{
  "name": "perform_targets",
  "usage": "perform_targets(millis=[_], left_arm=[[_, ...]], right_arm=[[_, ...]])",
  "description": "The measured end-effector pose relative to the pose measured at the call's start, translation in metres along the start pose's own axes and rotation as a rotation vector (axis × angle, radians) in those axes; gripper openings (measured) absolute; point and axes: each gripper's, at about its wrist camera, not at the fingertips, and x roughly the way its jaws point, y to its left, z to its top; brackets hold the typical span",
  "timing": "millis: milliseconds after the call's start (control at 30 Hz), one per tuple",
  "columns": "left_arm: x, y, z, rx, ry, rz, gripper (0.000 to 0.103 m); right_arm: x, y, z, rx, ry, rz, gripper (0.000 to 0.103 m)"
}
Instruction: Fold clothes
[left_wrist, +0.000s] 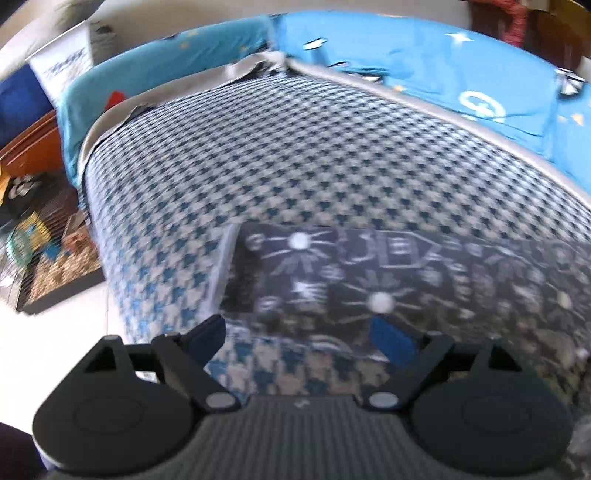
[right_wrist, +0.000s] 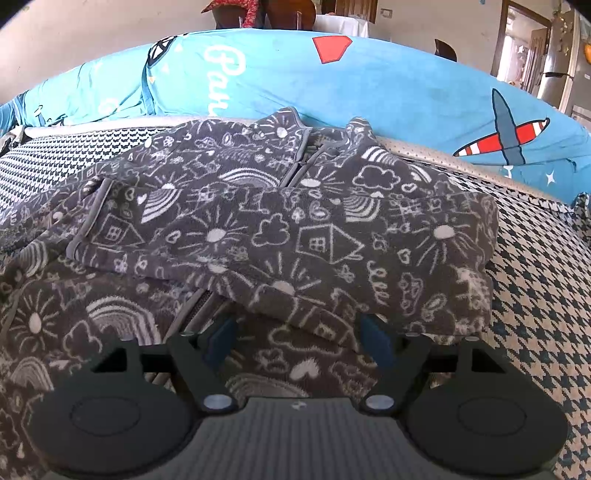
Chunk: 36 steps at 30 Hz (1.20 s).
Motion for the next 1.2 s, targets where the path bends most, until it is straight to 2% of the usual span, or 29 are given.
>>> perform_targets(millis=[133, 333, 433, 533, 600, 633, 700, 767, 933, 1033, 1200], left_arm=[[0.019, 0.016, 0.007, -0.102, 0.059, -0.070, 0.091], [0.027, 0.002, 0.006, -0.094, 0.019, -0.064, 0.095], [0.031, -0.005, 0.008, -0.083, -0.002, -0.057, 0.090], [0.031, -0.010, 0.006, -0.072, -0.025, -0.067, 0.072], [0.030, -0.012, 0.006, -0.066, -0.038, -0.084, 0.051], [0.028, -0.014, 0.005, -0.064, -0.043, -0.094, 0.045], [0.023, -0.021, 0.003, -0.055, -0.051, -0.116, 0.025], [0.020, -0.029, 0.002, -0.022, -0.060, -0.138, 0.020], [0.002, -0.057, -0.006, 0.094, -0.139, -0.179, 0.019], [-0.010, -0.073, -0.011, 0.148, -0.160, -0.249, 0.019], [-0.033, -0.097, -0.024, 0.250, -0.129, -0.515, 0.019]], right_arm=[[0.001, 0.001, 0.000, -0.004, 0.000, -0.006, 0.076], [0.002, 0.002, 0.000, -0.009, -0.003, -0.011, 0.078], [0.002, 0.003, -0.001, -0.011, -0.004, -0.013, 0.078], [0.003, 0.004, -0.001, -0.012, -0.006, -0.012, 0.079], [0.003, 0.004, -0.001, -0.013, -0.007, -0.015, 0.080], [0.003, 0.004, -0.001, -0.013, -0.007, -0.016, 0.080], [0.004, 0.005, -0.001, -0.014, -0.008, -0.017, 0.080], [0.004, 0.005, -0.001, -0.015, -0.009, -0.017, 0.080], [0.004, 0.004, -0.001, -0.015, -0.011, -0.015, 0.080], [0.004, 0.004, -0.001, -0.015, -0.012, -0.015, 0.080], [0.004, 0.004, -0.001, -0.015, -0.012, -0.014, 0.080]])
